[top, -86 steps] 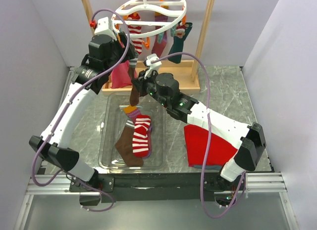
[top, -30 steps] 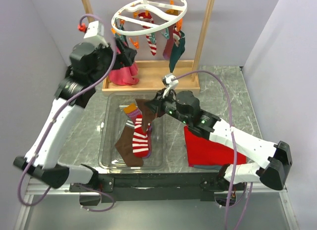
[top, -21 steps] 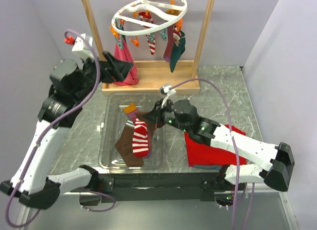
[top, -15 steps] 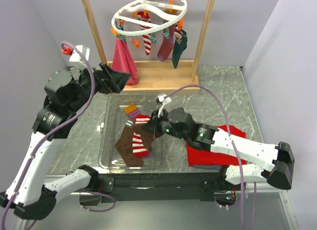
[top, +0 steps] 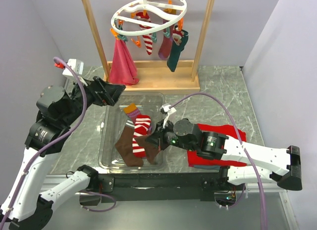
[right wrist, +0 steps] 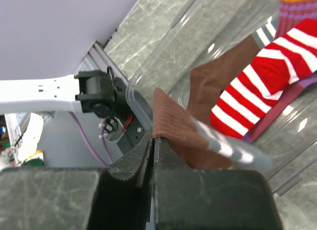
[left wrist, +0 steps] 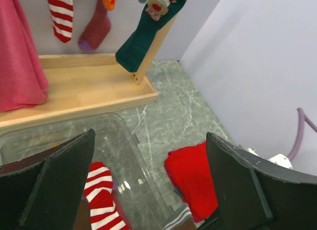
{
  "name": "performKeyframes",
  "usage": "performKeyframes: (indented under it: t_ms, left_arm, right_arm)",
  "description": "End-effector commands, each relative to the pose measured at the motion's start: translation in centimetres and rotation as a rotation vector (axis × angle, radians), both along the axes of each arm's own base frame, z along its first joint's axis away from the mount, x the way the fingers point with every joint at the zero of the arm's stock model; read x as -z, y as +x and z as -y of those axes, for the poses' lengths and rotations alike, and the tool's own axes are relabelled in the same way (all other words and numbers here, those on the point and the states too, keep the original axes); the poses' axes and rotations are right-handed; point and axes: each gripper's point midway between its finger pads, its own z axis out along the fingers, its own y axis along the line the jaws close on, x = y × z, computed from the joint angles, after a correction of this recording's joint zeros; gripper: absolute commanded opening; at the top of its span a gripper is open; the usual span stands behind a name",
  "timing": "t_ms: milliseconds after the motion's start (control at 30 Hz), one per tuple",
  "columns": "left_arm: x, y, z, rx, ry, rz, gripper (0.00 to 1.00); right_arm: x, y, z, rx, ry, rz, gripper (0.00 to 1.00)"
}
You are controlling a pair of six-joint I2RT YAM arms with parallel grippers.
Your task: Remove the socks clipped to the hanger
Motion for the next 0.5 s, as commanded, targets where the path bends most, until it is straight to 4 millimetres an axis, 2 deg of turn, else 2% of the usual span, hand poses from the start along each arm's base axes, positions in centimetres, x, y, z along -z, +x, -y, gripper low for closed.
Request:
performKeyframes:
  t_ms: [0, 67, 200, 300, 400, 433, 467]
  left_arm:
    - [0.1, 0.0, -0.8, -0.034, 0.037, 0.021, 0.98]
    - [0.0, -0.2, -0.9, -0.033, 0.020, 0.030, 0.98]
    - [0.8, -0.3, -0.5, -0.014, 0.023, 0.014, 0.98]
    - [1.2, -0.3, -0.7, -0.019, 0.037, 0.003, 0.98]
    - [1.1, -0.5, -1.0, -0.029, 0.047, 0.010, 0.98]
    - [1.1, -0.4, -1.1, -0.035, 0.051, 0.010, 0.98]
    - [0.9, -0.5, -1.2, -0.037, 0.054, 0.014, 0.98]
  right_arm:
    - [-3.9, -1.1, -0.1, -0.048, 0.079, 0.032, 0.00]
    - [-3.4, -0.9, -0.5, -0.048, 0.079, 0.030, 0.00]
    - [-0.3, -0.8, -1.8, -0.056, 0.024, -0.005, 0.00]
    - [1.5, 0.3, -2.7, -0.029, 0.003, 0.003, 0.00]
    - [2.7, 2.7, -3.5, 0.048, -0.042, 0.056, 0.00]
    - [4.5, 4.1, -3.7, 0.099, -0.110, 0.062, 0.00]
    - [3.8, 5.5, -4.2, 0.126, -0.120, 0.088, 0.00]
